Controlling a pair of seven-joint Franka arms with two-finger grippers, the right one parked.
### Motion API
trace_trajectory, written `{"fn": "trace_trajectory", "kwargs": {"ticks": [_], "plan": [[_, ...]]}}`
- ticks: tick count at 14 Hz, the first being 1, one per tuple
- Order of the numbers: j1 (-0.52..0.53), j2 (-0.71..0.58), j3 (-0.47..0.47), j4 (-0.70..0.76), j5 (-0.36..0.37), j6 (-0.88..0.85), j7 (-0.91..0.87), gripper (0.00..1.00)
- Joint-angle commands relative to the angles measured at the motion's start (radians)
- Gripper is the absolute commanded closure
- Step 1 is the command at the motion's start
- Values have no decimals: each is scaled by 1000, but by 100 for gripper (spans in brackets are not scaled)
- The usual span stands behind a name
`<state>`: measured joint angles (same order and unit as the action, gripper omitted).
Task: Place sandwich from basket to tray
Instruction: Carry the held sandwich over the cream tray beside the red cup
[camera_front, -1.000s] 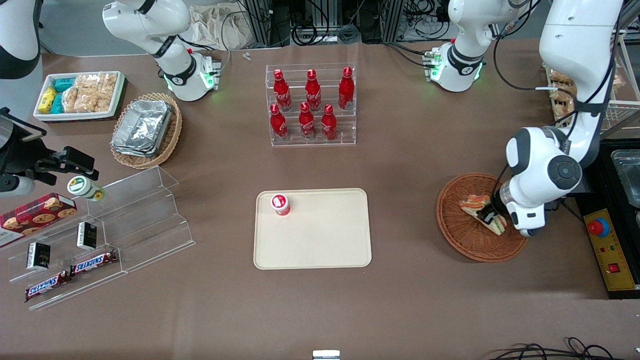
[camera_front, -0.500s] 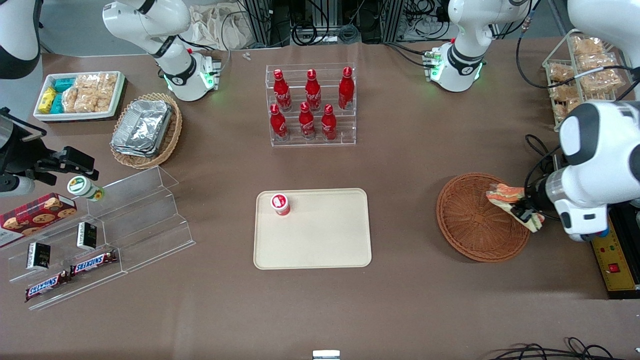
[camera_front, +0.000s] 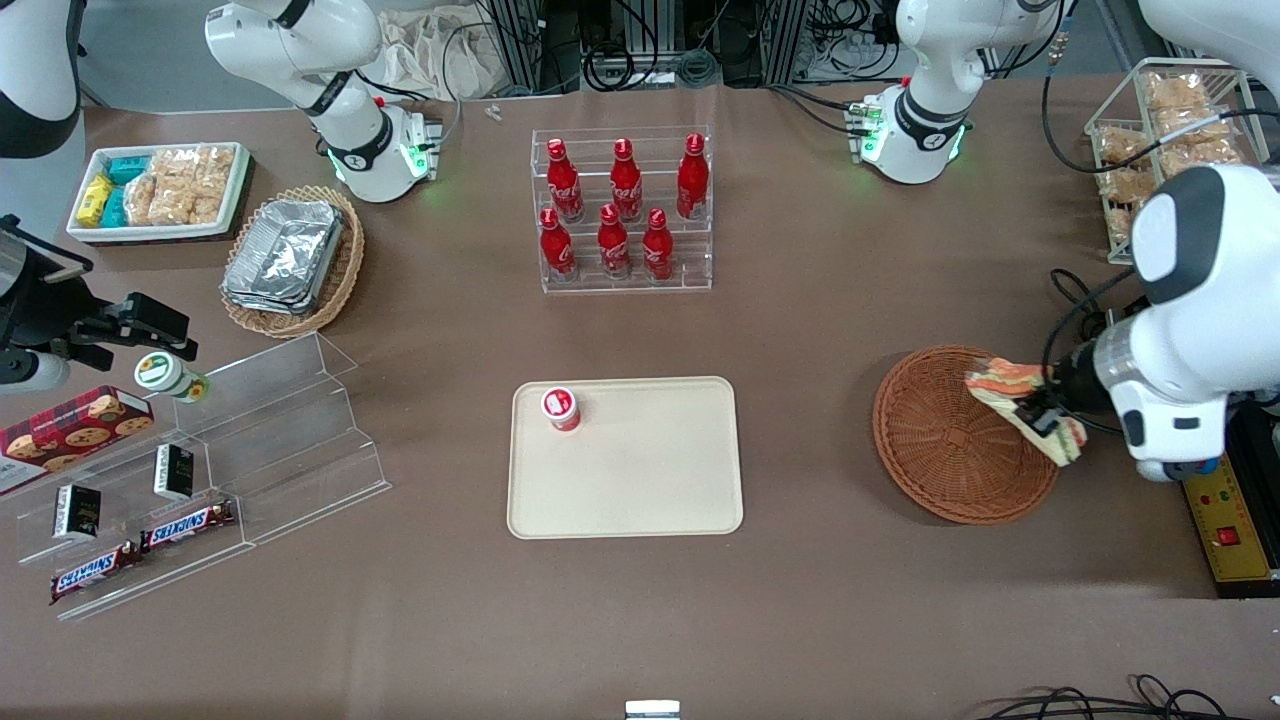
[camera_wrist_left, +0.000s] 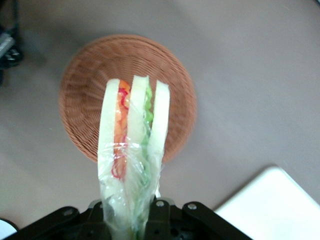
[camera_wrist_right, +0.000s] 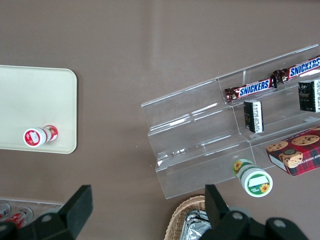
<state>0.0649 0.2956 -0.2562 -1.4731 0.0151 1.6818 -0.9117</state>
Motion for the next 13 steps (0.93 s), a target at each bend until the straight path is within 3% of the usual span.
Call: {"fn": "trace_trajectory", "kwargs": {"ticks": [1, 5, 10, 13], "plan": [[-5, 14, -119, 60, 3, -44, 17, 100], [-11, 65, -264, 56, 17, 18, 86, 100], [-135, 198, -267, 40, 23, 171, 117, 100], [-221, 279, -265, 27, 113, 272, 102, 100]]}}
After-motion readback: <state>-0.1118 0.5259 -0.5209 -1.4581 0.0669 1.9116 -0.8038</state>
